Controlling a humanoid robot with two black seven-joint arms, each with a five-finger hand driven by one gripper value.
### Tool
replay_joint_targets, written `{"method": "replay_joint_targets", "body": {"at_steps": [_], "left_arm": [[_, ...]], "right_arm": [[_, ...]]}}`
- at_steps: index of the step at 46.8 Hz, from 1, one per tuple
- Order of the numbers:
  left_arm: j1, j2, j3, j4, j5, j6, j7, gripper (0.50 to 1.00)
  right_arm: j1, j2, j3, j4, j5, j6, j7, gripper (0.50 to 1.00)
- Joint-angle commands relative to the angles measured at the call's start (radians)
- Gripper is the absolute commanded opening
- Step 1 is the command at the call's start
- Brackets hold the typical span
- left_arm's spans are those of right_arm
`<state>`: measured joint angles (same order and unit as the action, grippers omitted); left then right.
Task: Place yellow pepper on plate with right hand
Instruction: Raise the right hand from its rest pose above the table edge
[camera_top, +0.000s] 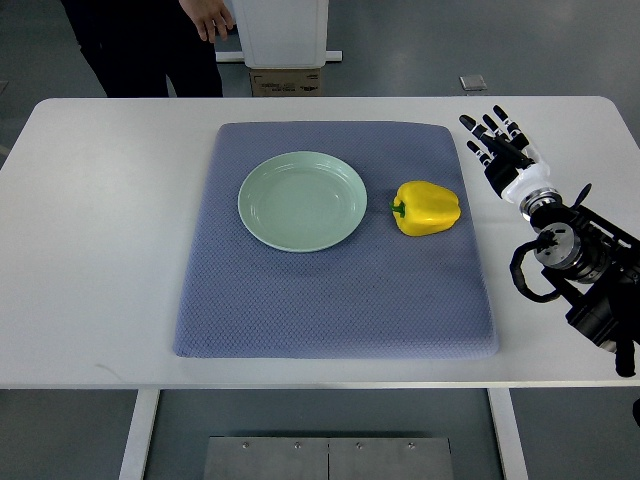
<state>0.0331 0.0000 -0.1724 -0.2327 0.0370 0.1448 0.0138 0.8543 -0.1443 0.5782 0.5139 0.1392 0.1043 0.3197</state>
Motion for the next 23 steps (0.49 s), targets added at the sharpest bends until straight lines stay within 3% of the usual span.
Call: {"method": "replay_joint_targets", "body": {"at_steps": [1, 23], "left_arm": [[0.007, 0.0, -0.001, -0.002, 0.0, -0.001, 0.0, 1.0], [-0.01, 0.0, -0.002, 0.001, 0.001, 0.003, 0.0, 1.0]], "right_arm": [[-0.001, 0.0, 0.0, 0.0, 0.0, 0.0, 0.001, 1.0], [-0.006, 0.0, 0.0, -0.002, -0.001, 0.0, 0.002, 1.0]]}}
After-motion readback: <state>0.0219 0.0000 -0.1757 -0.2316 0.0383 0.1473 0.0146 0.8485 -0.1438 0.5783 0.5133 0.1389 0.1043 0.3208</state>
